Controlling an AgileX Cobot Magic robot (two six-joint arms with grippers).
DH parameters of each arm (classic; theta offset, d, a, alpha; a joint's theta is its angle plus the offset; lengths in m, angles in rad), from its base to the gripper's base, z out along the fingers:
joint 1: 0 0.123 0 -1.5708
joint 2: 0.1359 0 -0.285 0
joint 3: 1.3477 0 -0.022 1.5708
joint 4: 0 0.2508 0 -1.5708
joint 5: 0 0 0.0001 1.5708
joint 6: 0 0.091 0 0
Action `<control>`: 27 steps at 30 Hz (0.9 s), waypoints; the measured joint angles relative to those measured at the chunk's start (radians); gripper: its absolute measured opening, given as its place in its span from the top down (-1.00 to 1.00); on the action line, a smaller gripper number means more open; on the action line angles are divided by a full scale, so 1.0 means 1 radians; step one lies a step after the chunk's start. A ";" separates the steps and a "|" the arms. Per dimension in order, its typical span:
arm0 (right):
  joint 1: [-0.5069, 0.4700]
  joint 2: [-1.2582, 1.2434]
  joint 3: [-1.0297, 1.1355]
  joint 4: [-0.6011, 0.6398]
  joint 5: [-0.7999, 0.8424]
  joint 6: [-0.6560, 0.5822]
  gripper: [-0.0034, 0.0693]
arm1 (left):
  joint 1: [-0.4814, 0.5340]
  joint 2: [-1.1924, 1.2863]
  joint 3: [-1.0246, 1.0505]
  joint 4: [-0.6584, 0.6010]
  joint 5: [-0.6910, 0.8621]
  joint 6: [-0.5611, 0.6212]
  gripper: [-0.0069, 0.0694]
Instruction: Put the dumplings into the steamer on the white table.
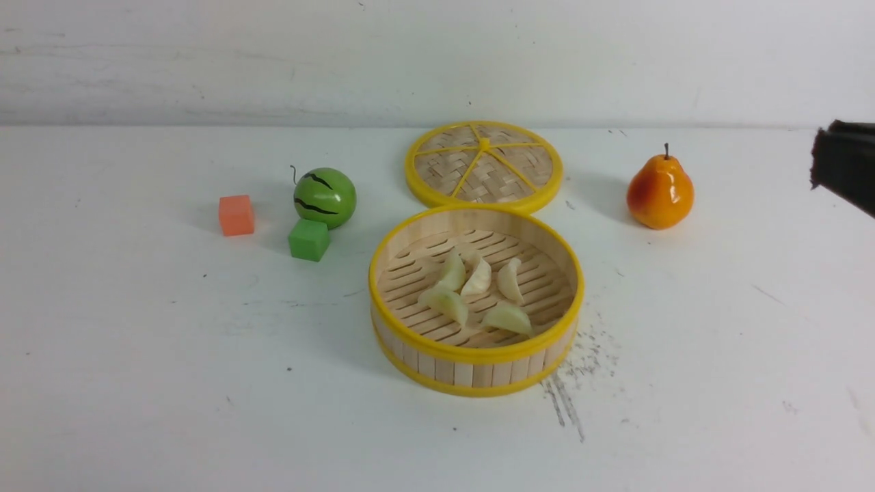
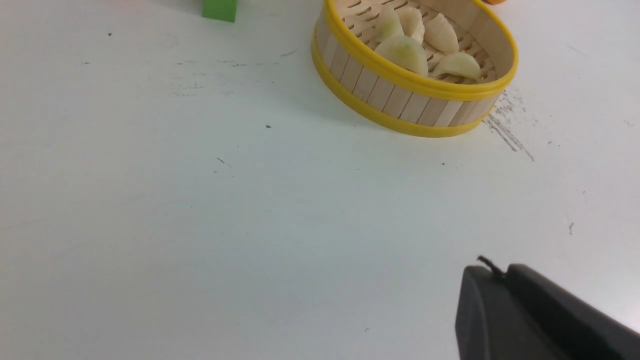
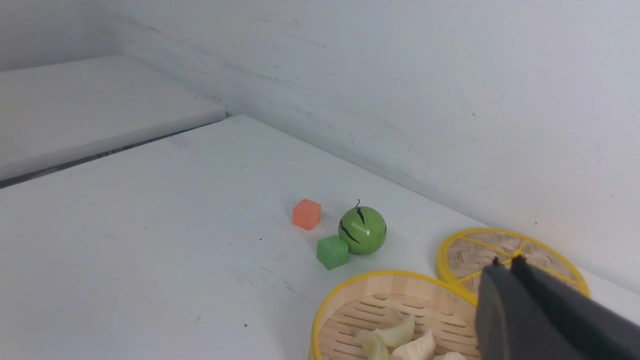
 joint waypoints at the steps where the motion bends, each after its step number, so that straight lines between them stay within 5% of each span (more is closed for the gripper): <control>1: 0.000 -0.006 0.004 -0.003 0.000 0.000 0.90 | 0.000 0.000 0.000 0.000 0.000 0.000 0.72; 20: -0.017 -0.044 0.109 -0.014 -0.128 0.000 0.97 | 0.000 0.000 0.000 0.000 0.000 0.000 0.69; 27: -0.218 -0.256 0.407 -0.174 -0.211 0.151 0.97 | 0.000 0.000 0.000 0.000 0.000 0.000 0.68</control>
